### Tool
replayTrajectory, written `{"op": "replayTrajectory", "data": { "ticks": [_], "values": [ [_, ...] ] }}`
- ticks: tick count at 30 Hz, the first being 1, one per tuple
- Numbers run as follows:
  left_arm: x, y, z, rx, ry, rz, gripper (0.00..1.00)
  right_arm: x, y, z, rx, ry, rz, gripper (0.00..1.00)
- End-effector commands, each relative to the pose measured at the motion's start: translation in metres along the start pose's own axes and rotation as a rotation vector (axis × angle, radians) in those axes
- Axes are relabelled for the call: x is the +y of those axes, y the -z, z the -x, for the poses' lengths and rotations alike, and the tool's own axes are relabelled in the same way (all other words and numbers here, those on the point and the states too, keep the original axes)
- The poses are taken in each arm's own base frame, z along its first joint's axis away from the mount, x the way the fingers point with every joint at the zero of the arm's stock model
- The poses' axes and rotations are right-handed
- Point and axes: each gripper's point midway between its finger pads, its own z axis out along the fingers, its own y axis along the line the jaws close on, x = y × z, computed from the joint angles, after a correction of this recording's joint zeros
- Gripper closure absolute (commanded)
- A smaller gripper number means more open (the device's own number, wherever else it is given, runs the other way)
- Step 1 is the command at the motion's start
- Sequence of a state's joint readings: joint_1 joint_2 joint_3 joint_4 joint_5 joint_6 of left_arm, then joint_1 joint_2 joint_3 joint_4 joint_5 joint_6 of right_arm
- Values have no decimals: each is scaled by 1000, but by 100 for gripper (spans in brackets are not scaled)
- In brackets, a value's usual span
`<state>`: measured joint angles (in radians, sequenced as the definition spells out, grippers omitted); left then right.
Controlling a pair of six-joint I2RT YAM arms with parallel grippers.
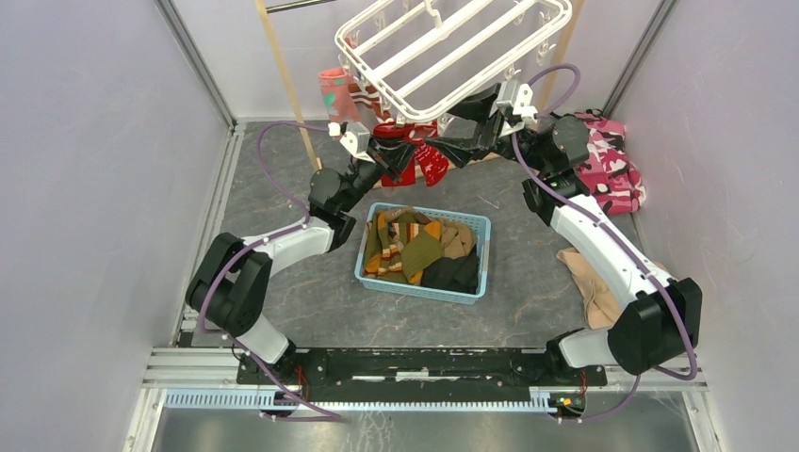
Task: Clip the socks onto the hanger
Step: Open the clamp at the hanger.
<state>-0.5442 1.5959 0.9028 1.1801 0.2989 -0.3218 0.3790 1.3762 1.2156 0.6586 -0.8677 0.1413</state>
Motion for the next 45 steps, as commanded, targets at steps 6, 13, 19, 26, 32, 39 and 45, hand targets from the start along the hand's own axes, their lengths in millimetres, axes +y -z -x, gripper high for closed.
{"op": "replayTrajectory", "data": {
  "ticks": [6,13,19,26,32,39,45],
  "values": [
    [-9,-3,31,-76,-6,-39,98,7,-6,35,-80,54,46,33],
    [-9,-3,32,-79,-7,-38,98,11,-4,40,-85,64,46,40],
    [-9,-3,33,-75,-10,-35,98,12,-1,39,-77,67,42,39],
    [-9,-3,36,-79,-15,-34,98,14,3,40,-66,75,36,38],
    [-10,-3,37,-79,-15,-37,98,12,2,33,-48,67,35,32],
    [-10,-2,35,-74,-14,-39,98,2,-9,23,-35,35,47,25],
    [-10,-2,34,-71,-18,-37,98,2,-14,22,-52,19,65,25]
  ]
}}
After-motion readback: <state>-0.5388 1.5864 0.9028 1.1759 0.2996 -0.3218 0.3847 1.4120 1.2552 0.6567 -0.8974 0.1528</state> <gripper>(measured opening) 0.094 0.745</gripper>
